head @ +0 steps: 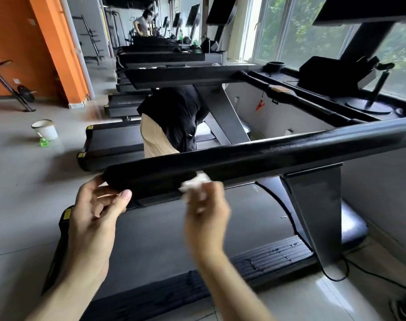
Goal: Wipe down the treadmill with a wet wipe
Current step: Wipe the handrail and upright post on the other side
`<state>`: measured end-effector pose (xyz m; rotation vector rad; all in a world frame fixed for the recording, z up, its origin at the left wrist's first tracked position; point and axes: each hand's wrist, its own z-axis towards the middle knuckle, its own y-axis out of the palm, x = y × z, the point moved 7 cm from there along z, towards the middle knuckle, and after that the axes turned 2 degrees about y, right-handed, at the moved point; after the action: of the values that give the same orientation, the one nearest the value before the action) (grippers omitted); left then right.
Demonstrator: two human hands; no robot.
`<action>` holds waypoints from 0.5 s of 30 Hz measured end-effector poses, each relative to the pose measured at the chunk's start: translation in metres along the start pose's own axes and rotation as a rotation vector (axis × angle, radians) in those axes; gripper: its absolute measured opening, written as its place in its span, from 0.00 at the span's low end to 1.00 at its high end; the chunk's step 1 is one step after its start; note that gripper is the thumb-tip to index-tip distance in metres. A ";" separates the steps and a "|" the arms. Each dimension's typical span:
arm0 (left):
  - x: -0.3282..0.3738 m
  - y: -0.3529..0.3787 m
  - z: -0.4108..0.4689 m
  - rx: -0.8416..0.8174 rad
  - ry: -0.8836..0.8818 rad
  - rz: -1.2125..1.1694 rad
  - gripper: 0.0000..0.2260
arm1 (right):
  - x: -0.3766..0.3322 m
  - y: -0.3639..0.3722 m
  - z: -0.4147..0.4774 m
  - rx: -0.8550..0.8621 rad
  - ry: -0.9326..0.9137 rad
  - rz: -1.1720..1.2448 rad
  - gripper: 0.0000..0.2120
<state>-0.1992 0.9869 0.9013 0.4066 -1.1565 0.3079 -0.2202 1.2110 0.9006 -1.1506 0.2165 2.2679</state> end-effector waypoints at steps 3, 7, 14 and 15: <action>0.000 0.000 0.001 0.011 0.003 0.029 0.16 | -0.039 0.039 -0.031 -0.270 -0.252 -0.072 0.06; -0.003 0.001 0.003 0.010 -0.017 0.007 0.11 | -0.002 -0.003 0.004 -0.141 -0.152 -0.092 0.03; -0.008 0.007 -0.005 0.004 -0.067 -0.046 0.06 | 0.111 -0.103 0.070 0.389 0.489 0.276 0.03; -0.007 0.008 -0.005 0.000 -0.069 -0.042 0.06 | 0.117 -0.099 0.069 0.402 0.554 0.363 0.04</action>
<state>-0.2011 0.9960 0.8939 0.4438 -1.2136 0.2591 -0.2659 1.3685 0.8625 -1.5757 1.1201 1.9945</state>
